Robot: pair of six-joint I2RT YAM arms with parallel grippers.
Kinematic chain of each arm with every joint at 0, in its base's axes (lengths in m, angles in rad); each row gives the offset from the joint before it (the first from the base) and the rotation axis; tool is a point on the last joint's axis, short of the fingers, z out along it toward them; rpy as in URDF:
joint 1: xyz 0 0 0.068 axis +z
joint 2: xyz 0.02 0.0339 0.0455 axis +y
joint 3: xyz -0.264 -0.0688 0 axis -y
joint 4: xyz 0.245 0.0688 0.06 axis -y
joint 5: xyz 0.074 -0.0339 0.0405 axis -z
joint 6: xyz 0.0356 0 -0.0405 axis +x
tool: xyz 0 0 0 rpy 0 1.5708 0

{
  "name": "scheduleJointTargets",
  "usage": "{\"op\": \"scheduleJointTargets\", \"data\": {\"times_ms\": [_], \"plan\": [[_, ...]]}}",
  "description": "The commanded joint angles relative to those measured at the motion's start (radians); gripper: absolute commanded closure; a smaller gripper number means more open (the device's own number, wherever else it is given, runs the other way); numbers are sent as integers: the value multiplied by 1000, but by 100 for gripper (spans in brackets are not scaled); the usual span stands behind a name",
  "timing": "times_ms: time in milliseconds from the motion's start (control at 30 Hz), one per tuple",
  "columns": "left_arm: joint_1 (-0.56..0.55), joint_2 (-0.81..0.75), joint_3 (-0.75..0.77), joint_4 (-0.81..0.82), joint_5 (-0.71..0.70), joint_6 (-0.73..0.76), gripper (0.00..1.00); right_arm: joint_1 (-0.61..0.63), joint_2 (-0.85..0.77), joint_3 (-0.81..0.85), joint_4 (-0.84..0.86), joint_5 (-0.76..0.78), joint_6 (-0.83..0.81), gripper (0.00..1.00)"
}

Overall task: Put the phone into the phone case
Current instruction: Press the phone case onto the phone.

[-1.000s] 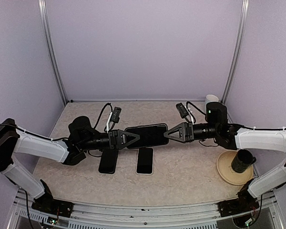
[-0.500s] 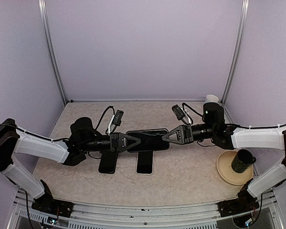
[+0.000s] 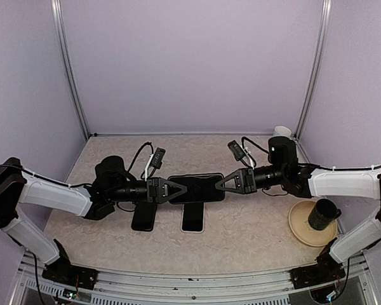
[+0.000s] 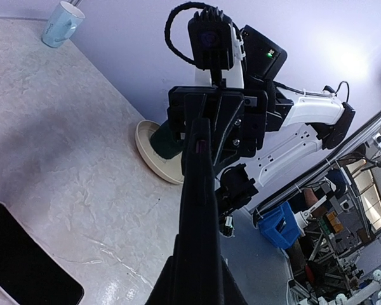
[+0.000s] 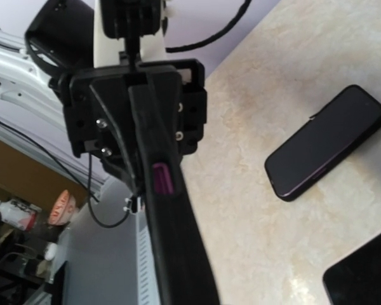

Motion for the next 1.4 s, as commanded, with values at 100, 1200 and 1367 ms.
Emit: {"op": "scheduleJointTargets", "data": {"times_ms": [100,1200,1367], "plan": [[-31,7,60,-26,-25,55,100,60,-17,70,-192,116,-130,80],[-47,-52,60,-516,-25,398,100,60,9,93,-94,-345,130,86],[-51,-56,52,-525,-39,406,100,59,-15,78,84,-346,300,71]]}}
